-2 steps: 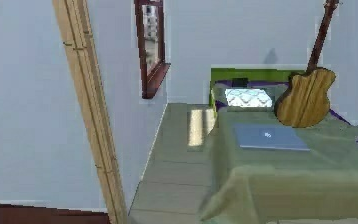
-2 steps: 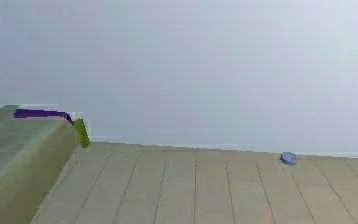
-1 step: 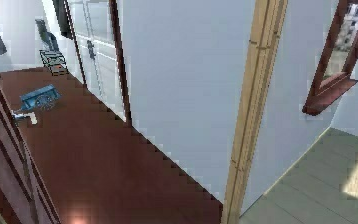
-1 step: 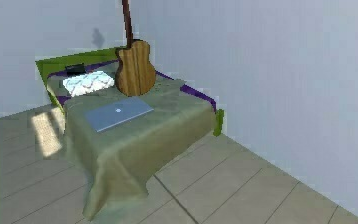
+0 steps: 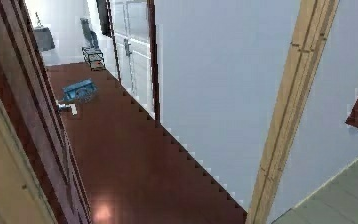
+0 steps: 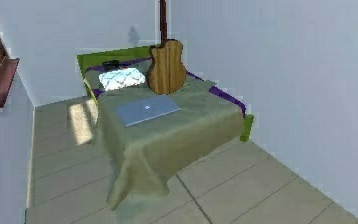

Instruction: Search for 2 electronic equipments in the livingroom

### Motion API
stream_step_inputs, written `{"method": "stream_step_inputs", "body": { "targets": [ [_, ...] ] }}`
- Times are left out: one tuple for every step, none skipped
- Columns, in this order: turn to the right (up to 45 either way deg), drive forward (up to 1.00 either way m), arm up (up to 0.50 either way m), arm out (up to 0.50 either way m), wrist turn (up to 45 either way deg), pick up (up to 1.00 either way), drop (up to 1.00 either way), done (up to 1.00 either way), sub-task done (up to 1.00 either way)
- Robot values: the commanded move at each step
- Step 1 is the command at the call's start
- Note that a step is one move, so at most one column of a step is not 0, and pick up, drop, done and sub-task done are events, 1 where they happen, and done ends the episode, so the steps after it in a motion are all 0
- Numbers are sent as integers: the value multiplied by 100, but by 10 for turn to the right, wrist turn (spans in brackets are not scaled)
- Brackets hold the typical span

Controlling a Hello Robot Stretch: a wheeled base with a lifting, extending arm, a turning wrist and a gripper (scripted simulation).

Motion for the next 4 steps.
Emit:
{"method": "stream_step_inputs", "body": {
  "targets": [
    [0, 30, 0, 0, 0, 0, 0, 0, 0],
    [-210, 0, 0, 0, 0, 0, 0, 0, 0],
    [0, 100, 0, 0, 0, 0, 0, 0, 0],
    [-30, 0, 0, 0, 0, 0, 0, 0, 0]
  ]
}}
